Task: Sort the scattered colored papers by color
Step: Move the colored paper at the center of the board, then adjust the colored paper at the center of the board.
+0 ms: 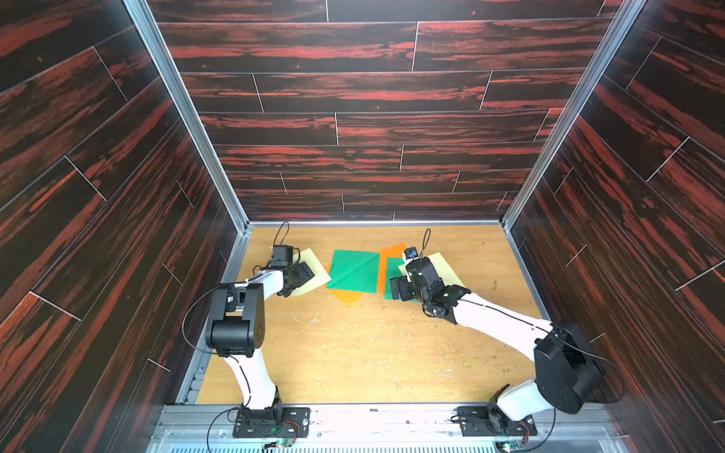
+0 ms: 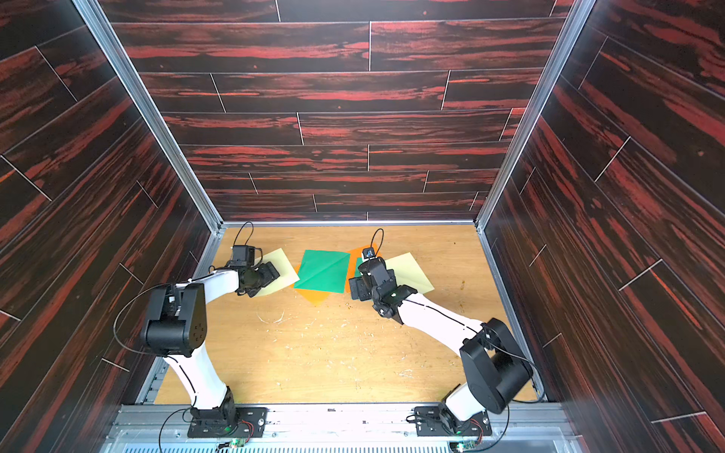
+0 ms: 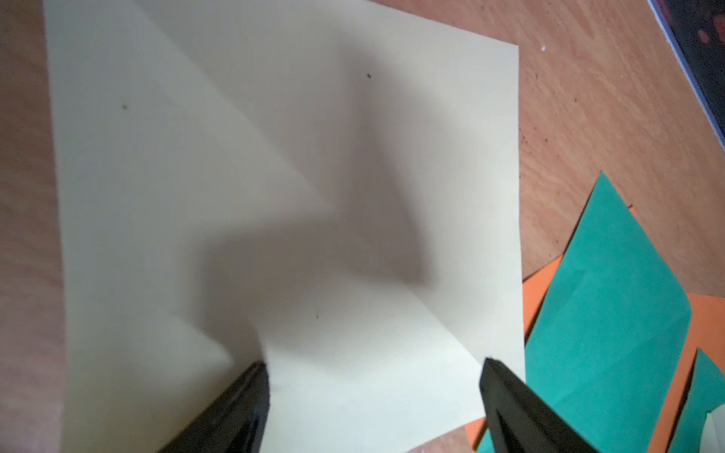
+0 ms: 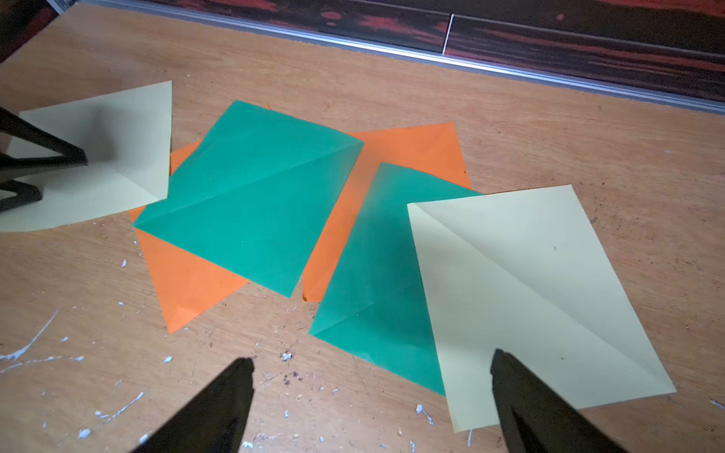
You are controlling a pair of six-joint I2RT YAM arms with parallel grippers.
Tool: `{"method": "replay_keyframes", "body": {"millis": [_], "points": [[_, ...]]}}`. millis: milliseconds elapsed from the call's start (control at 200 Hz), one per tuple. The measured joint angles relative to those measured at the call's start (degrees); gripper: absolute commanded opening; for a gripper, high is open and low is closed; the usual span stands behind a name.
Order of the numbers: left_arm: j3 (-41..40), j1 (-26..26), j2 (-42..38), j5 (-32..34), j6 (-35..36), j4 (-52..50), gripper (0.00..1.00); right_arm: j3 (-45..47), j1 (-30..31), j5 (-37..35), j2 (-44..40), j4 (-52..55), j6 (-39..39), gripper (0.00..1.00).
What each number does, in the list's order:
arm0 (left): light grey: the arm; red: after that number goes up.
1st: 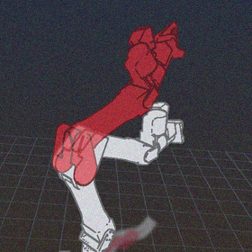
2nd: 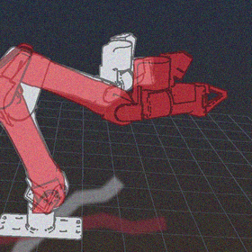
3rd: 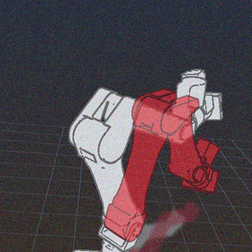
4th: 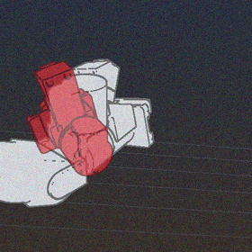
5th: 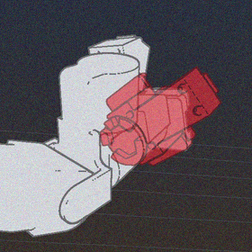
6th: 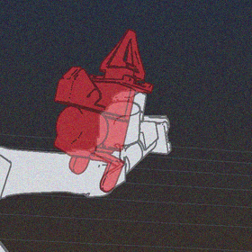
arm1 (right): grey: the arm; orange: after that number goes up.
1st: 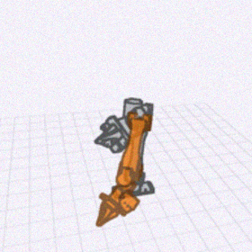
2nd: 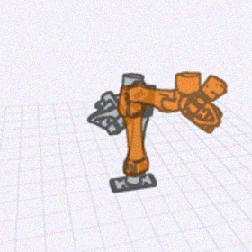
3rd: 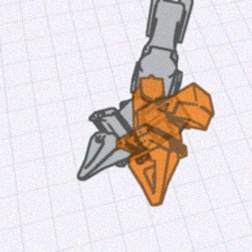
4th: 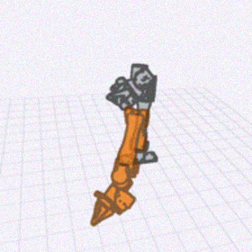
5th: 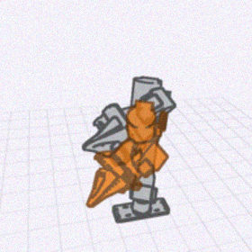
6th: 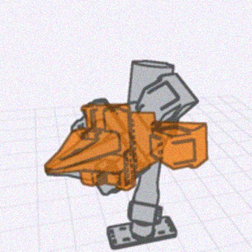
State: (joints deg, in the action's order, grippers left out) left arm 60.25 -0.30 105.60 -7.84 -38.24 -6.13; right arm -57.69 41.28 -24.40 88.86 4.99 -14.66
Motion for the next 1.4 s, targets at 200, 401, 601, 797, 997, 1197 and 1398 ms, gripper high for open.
{"method": "replay_keyframes", "body": {"millis": [200, 401, 601, 797, 997, 1197, 1398], "points": [[-11.04, 1.44, -7.89, -0.28, -3.74, 5.6, 0.89, -1.84, 0.74, 1.86, 3.85, -0.02, -0.17, 0.98], [-18.73, 3.43, -15.67, -0.63, -6.01, 4.81, 0.89, -9.51, 0.83, 6.58, 9.29, 0.11, -0.11, 0.98], [-24.2, 5.55, -24.7, -1.16, -6.8, -3.8, 0.89, -22.84, 0.83, 14.49, 17.81, 1.7, 0.46, 0.98], [-26.53, 5.68, -35.43, -0.74, -6.69, -11.43, 0.92, -32.7, 0.83, 22.75, 24.92, 3.58, 0.13, 0.98], [-26.82, 5.68, -49.62, 4.33, -8.33, -12.09, 0.95, -42.93, 0.83, 35.04, 34.21, 6.54, -0.74, 0.9], [-26.82, 5.68, -48.81, 11.74, -11.58, -15.61, 0.95, -52.83, 0.85, 47.52, 44.33, 13.29, 0.11, 0.87], [-29.51, 5.66, -41.16, 14.03, -15.13, -18.4, 0.95, -49.92, 0.87, 54.07, 45.18, 15.85, 0.81, 0.85]]}}
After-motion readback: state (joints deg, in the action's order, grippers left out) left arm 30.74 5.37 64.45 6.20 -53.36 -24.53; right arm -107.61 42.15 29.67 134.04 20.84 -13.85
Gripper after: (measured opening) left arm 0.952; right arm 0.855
